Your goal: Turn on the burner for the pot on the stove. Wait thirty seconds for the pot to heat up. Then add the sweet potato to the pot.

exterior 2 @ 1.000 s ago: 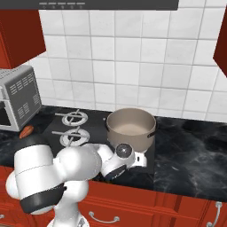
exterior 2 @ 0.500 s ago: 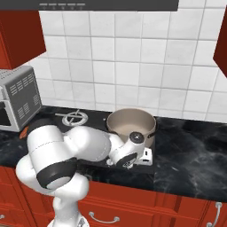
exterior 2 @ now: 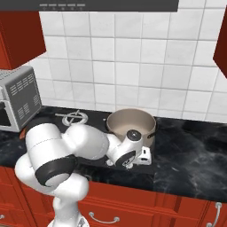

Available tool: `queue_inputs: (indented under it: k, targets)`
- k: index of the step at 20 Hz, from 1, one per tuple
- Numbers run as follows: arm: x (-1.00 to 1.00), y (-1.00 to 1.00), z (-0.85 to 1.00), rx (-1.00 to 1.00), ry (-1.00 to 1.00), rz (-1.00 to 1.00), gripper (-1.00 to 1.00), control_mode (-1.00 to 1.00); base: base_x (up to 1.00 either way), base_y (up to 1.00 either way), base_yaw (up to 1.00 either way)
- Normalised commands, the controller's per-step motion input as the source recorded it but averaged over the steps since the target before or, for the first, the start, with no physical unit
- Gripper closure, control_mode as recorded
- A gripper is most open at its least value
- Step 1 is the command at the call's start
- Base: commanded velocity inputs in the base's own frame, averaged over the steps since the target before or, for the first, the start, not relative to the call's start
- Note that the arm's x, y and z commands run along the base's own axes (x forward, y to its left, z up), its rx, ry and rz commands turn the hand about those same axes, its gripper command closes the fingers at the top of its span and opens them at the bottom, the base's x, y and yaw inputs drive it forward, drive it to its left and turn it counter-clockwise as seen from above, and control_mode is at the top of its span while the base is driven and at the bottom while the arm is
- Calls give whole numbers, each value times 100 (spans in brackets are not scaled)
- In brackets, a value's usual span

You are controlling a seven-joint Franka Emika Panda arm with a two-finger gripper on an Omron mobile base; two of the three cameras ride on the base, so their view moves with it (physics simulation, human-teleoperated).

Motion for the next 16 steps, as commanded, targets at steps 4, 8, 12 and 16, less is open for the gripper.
queue_inputs:
  k: [4,8,12,16]
  targets:
    - [-100,71,-96,0,2,0,100,-100,0,0,0]
    - [-32,92,-39,-16,-12,4,100,-100,0,0,0]
    - [-29,67,-53,20,-2,0,100,-100,0,0,0]
    - [-54,34,-3,41,1,8,100,-100,0,0,0]
